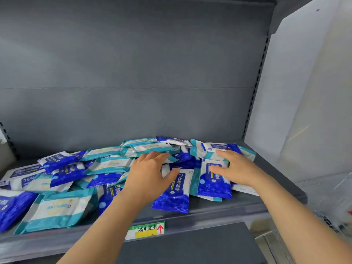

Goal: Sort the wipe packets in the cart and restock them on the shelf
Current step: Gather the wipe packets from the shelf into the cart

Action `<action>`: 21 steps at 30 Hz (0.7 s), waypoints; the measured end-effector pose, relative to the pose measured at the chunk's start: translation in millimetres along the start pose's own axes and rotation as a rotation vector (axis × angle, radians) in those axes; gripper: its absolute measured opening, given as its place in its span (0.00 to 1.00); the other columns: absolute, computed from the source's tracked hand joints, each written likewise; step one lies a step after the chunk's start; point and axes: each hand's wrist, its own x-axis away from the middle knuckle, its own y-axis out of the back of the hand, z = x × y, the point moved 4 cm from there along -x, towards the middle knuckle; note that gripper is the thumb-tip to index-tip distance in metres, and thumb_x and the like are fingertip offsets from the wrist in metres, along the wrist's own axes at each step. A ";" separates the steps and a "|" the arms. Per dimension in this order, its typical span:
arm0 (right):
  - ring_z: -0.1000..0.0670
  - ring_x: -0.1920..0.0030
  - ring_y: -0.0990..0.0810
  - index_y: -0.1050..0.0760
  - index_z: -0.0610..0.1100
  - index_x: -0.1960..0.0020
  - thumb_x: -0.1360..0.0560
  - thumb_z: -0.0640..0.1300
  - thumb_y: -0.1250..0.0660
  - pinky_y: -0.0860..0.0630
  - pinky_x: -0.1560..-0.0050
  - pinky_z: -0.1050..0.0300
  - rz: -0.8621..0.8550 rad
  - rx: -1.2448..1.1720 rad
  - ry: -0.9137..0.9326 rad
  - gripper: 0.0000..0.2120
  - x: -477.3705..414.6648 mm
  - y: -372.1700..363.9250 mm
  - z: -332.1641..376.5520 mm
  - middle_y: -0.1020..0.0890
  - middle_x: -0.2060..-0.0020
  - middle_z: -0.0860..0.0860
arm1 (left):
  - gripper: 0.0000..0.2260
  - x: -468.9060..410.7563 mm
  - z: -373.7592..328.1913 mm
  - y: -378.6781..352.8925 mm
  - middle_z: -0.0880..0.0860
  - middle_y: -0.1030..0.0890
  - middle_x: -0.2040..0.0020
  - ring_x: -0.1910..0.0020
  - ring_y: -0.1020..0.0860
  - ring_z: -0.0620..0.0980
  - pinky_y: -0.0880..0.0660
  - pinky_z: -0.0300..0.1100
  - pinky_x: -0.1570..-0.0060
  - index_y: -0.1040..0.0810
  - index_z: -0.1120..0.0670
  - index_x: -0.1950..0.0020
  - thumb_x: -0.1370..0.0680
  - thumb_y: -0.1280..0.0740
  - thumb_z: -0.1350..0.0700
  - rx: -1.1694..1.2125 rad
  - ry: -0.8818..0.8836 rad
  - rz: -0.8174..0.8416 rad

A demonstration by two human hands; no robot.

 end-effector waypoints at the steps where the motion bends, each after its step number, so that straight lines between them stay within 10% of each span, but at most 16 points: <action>1: 0.49 0.26 0.39 0.44 0.59 0.24 0.34 0.70 0.35 0.36 0.29 0.47 0.071 -0.023 -0.027 0.43 1.8 -1.8 -8.2 0.40 0.24 0.54 | 0.27 -0.7 -9.0 -6.2 0.45 0.28 0.31 0.32 0.33 0.49 0.35 0.44 0.34 0.31 0.44 0.28 0.25 0.40 0.35 -0.014 -0.030 0.017; 7: 0.50 0.31 0.33 0.46 0.63 0.26 0.39 0.71 0.29 0.33 0.32 0.47 0.202 0.033 0.015 0.48 -0.9 -8.1 -32.1 0.34 0.29 0.54 | 0.24 -3.0 -45.3 -41.2 0.46 0.26 0.49 0.44 0.28 0.47 0.31 0.39 0.53 0.22 0.47 0.47 0.30 0.37 0.30 -0.122 0.067 0.178; 10: 0.53 0.37 0.28 0.44 0.62 0.27 0.40 0.65 0.24 0.28 0.36 0.49 0.235 -0.133 0.092 0.47 -12.9 -10.9 -38.0 0.28 0.34 0.57 | 0.26 -7.1 -49.2 -46.8 0.47 0.26 0.40 0.40 0.29 0.49 0.29 0.40 0.46 0.24 0.47 0.38 0.30 0.33 0.34 -0.168 0.161 0.210; 14: 0.57 0.50 0.24 0.36 0.60 0.31 0.36 0.55 0.22 0.26 0.53 0.60 0.240 -0.269 0.182 0.38 -24.5 -3.4 -46.9 0.26 0.52 0.59 | 0.19 -10.6 -54.3 -46.3 0.47 0.21 0.41 0.44 0.24 0.49 0.28 0.41 0.51 0.23 0.47 0.39 0.28 0.31 0.44 -0.175 0.276 0.165; 17: 0.54 0.59 0.21 0.32 0.59 0.34 0.33 0.52 0.23 0.25 0.61 0.58 0.262 -0.309 0.242 0.31 -32.8 -0.4 -53.0 0.21 0.56 0.52 | 0.02 -9.5 -61.6 -46.7 0.50 0.17 0.52 0.55 0.22 0.51 0.28 0.42 0.60 0.20 0.47 0.58 0.28 0.33 0.52 -0.137 0.334 0.044; 21: 0.50 0.57 0.17 0.28 0.57 0.38 0.30 0.49 0.25 0.20 0.60 0.53 0.268 -0.348 0.268 0.23 -46.1 8.4 -61.2 0.18 0.53 0.50 | 0.08 -13.7 -70.8 -55.9 0.52 0.18 0.64 0.68 0.27 0.48 0.25 0.45 0.63 0.19 0.54 0.65 0.28 0.34 0.60 0.001 0.408 -0.076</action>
